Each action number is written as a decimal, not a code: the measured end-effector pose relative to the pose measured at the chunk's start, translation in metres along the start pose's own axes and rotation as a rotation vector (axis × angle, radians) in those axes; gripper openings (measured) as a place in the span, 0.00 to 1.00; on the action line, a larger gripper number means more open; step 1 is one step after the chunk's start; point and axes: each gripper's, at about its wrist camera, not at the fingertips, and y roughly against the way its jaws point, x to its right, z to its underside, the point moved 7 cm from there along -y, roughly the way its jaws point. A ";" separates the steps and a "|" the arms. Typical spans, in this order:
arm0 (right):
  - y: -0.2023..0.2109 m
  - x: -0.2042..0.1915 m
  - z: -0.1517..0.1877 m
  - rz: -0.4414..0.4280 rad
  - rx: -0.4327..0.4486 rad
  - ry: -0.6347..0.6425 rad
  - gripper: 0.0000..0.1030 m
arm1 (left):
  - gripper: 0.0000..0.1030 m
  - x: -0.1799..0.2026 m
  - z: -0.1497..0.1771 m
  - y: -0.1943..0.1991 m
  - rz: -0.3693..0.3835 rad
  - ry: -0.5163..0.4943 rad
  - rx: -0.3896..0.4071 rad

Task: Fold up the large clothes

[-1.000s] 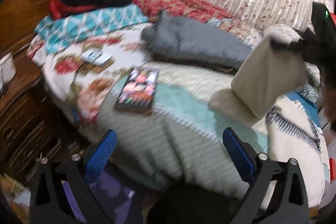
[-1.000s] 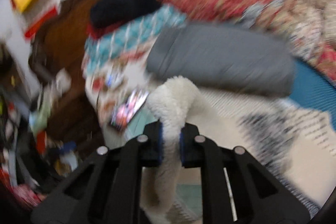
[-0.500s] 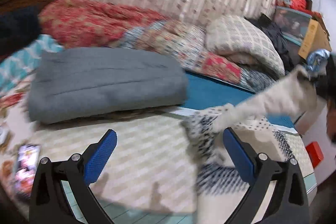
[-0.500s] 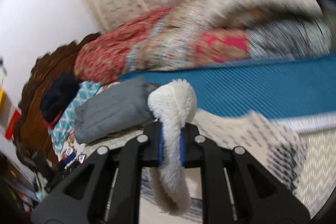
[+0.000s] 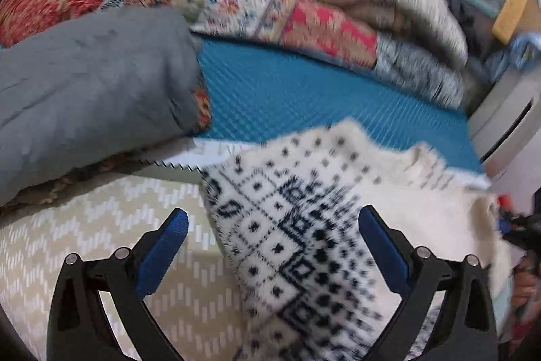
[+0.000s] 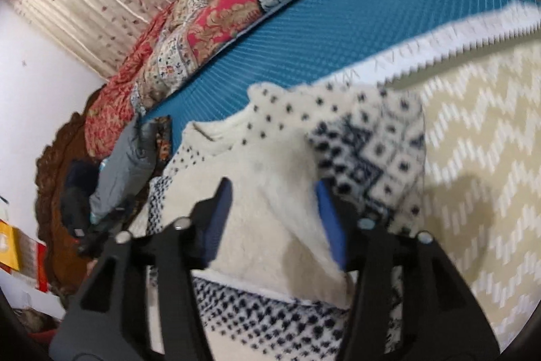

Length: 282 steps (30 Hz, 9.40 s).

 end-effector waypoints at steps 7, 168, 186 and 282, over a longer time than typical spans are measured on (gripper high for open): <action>0.002 0.040 0.022 0.181 0.039 -0.042 0.05 | 0.00 -0.007 0.022 -0.039 -0.093 -0.059 -0.060; -0.065 -0.108 0.167 0.216 -0.010 0.315 0.35 | 0.00 -0.099 0.129 0.154 0.201 0.359 -0.244; -0.174 -0.222 0.205 0.041 -0.199 0.316 0.31 | 0.00 -0.084 0.193 0.116 0.080 0.227 -0.295; 0.077 0.026 0.193 -0.086 0.172 -0.274 0.10 | 0.17 -0.066 0.208 0.100 0.398 0.695 -0.328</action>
